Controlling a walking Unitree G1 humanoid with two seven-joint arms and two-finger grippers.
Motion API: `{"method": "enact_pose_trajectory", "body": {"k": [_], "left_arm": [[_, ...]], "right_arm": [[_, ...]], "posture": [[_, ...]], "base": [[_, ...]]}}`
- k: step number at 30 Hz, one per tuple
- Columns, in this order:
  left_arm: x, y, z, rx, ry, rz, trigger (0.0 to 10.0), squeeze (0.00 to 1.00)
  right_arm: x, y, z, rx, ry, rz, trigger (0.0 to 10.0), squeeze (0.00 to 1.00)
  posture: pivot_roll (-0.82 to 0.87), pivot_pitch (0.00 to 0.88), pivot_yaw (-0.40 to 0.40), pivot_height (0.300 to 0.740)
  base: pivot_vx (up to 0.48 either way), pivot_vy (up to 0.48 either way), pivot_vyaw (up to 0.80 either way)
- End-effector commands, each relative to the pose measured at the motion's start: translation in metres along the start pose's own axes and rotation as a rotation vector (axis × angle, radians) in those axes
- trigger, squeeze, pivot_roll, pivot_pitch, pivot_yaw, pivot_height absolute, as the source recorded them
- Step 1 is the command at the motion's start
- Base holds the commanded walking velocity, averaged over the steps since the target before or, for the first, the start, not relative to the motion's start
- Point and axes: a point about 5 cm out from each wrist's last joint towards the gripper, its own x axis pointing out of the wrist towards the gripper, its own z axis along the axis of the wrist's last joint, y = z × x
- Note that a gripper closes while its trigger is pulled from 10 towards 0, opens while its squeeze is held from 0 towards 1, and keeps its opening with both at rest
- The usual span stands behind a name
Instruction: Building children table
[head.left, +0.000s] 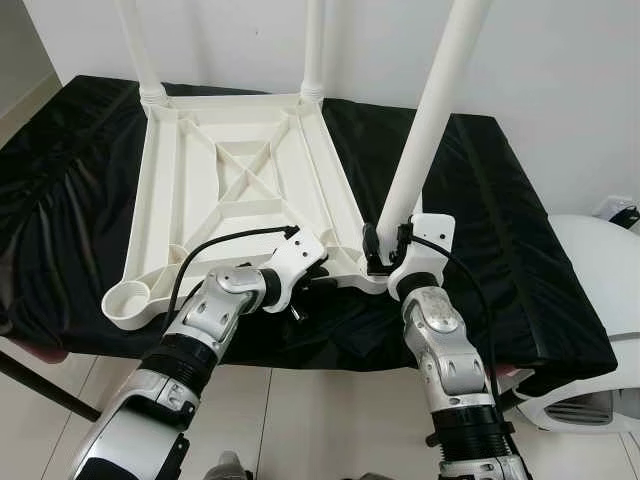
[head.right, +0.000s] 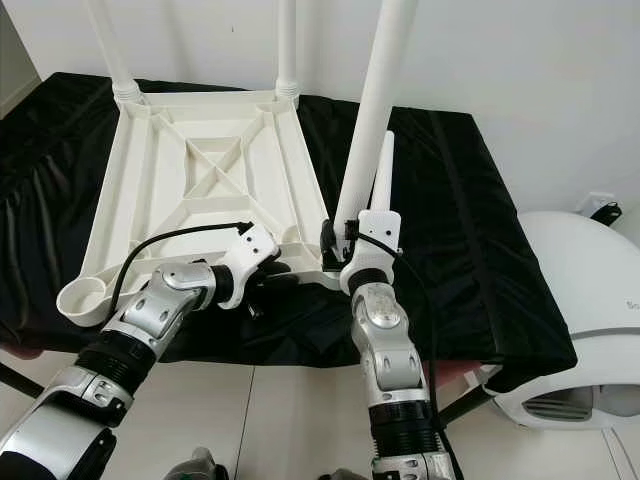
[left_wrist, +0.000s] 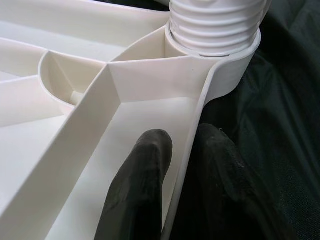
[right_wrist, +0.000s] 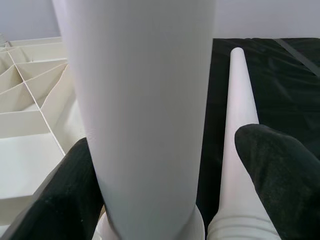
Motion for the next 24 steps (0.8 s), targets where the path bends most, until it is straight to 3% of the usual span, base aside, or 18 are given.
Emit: {"method": "enact_pose_trajectory", "body": {"k": [1,3,4,5,6,19,24], "left_arm": [[0.0015,-0.0027,0.0073,0.032,-0.024,-0.002,10.0,0.00],[0.0015,-0.0026,0.0074,0.033,-0.024,-0.002,10.0,0.00],[0.0014,-0.0026,0.0073,0.034,-0.024,-0.003,10.0,0.00],[0.0014,-0.0026,0.0073,0.034,-0.024,-0.003,10.0,0.00],[0.0011,-0.0025,0.0073,0.034,-0.022,-0.004,10.0,0.00],[0.0006,-0.0012,0.0078,0.033,-0.022,0.000,10.0,0.00],[-0.0002,0.0005,0.0081,0.033,-0.022,0.005,10.0,0.00]], "right_arm": [[-0.0027,0.0011,-0.0001,-0.001,-0.002,-0.012,10.0,0.00],[-0.0039,0.0037,0.0024,0.017,-0.020,-0.016,10.0,0.00],[-0.0048,0.0050,0.0044,0.022,-0.033,-0.015,1.0,0.00],[-0.0048,0.0050,0.0044,0.022,-0.033,-0.015,1.0,0.00],[-0.0059,0.0059,0.0054,0.028,-0.039,-0.006,0.0,0.00],[-0.0057,0.0063,0.0062,0.046,-0.041,0.002,0.0,0.00],[-0.0022,0.0052,0.0035,0.064,-0.024,0.112,0.0,0.00]], "posture": [[0.02,0.000,-0.056,0.740],[0.02,0.000,-0.055,0.740],[0.02,0.000,-0.054,0.740],[0.02,0.000,-0.054,0.740],[0.02,0.000,-0.053,0.740],[0.02,0.000,-0.053,0.740],[0.02,0.000,-0.049,0.740]], "base": [[0.000,0.000,0.00],[0.000,0.000,0.00],[0.000,0.000,0.00],[0.000,0.000,0.00],[0.000,0.000,0.00],[0.000,0.000,0.00],[0.000,0.000,0.00]]}}
